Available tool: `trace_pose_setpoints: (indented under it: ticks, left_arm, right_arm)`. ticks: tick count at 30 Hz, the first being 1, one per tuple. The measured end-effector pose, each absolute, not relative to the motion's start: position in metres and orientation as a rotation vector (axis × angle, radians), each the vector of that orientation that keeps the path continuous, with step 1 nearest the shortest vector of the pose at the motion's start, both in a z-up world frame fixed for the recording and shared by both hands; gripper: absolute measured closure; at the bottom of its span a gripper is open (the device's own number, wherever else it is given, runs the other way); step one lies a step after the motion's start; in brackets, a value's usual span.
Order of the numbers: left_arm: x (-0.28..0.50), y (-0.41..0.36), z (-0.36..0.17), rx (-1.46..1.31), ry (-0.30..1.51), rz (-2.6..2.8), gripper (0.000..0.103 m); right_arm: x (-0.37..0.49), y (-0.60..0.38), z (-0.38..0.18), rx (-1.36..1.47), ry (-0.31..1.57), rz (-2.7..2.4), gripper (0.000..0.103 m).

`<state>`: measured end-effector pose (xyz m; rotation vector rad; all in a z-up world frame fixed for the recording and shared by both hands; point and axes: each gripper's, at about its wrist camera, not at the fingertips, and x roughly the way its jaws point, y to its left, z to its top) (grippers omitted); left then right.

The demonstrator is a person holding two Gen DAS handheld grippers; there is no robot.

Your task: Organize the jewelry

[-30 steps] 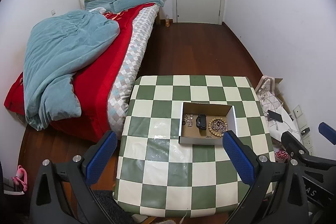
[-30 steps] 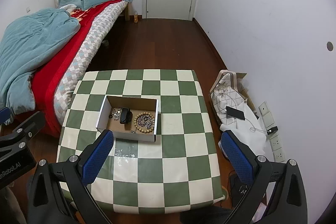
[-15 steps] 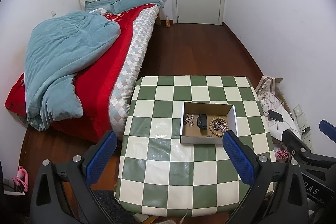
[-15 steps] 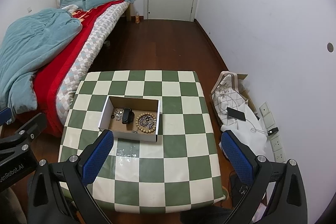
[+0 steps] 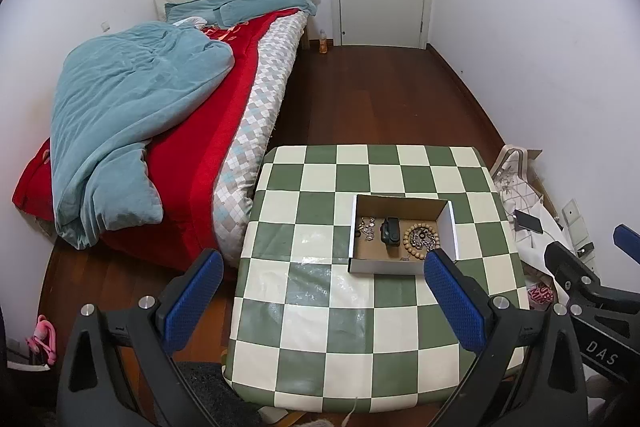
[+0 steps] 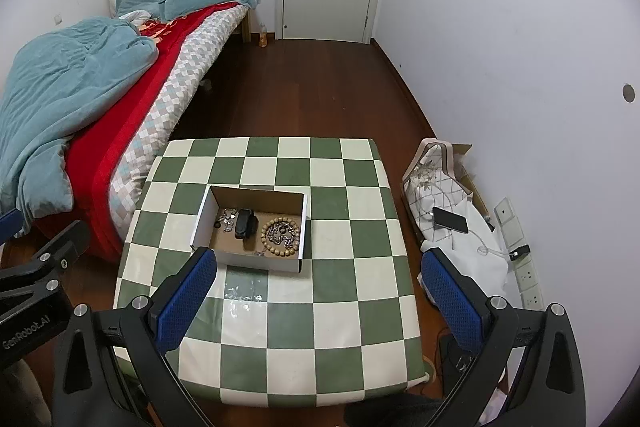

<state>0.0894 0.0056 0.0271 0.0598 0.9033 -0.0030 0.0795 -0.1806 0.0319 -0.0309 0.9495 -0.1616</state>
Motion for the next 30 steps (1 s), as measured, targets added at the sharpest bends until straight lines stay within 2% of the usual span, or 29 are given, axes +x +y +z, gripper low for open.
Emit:
trace_pose_setpoints:
  ticks: [30]
  left_arm:
    - [0.087, 0.007, 0.031, 0.063, 0.899, 0.002, 0.000]
  right_arm:
    - [0.078, -0.186, 0.045, -0.009, 0.936, -0.155, 0.000]
